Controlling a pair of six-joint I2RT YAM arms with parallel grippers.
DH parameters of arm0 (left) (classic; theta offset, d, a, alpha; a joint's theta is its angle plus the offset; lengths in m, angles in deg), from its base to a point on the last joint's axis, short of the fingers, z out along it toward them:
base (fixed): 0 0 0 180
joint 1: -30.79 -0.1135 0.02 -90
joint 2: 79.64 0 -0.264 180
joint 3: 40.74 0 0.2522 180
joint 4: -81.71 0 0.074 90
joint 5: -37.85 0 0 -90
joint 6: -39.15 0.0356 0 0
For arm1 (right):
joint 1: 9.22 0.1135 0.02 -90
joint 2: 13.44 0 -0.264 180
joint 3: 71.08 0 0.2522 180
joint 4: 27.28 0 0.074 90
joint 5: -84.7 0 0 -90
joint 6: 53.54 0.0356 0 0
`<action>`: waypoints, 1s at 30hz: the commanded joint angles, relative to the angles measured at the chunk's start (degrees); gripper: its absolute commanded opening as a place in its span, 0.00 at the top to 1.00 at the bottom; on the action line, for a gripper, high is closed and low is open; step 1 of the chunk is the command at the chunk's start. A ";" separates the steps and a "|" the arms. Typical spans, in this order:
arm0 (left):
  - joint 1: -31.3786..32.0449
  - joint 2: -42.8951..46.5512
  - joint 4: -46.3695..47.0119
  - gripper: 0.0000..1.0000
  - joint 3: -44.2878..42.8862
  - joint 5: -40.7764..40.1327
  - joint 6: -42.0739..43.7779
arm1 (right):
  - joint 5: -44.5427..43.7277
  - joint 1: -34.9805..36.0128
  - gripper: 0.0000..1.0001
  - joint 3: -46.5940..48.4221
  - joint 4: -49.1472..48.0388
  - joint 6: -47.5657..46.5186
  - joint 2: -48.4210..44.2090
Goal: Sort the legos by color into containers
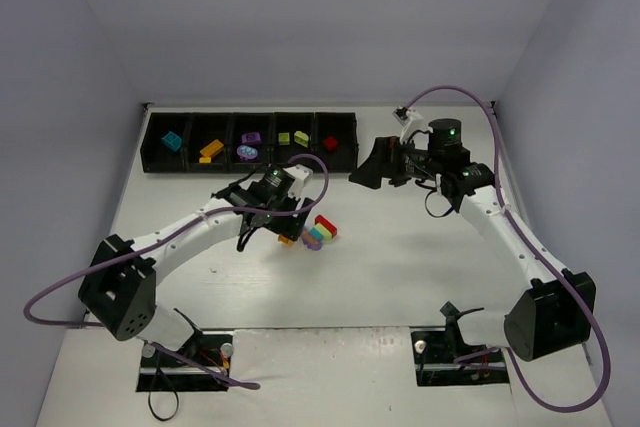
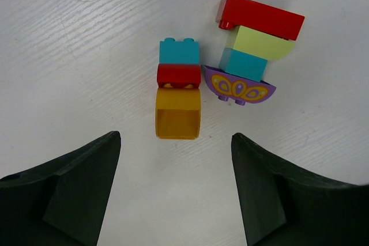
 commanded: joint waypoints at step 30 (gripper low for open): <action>-7.03 7.79 1.54 1.00 -9.89 23.72 12.59 | 4.35 3.56 0.00 1.46 -3.08 -1.22 -3.33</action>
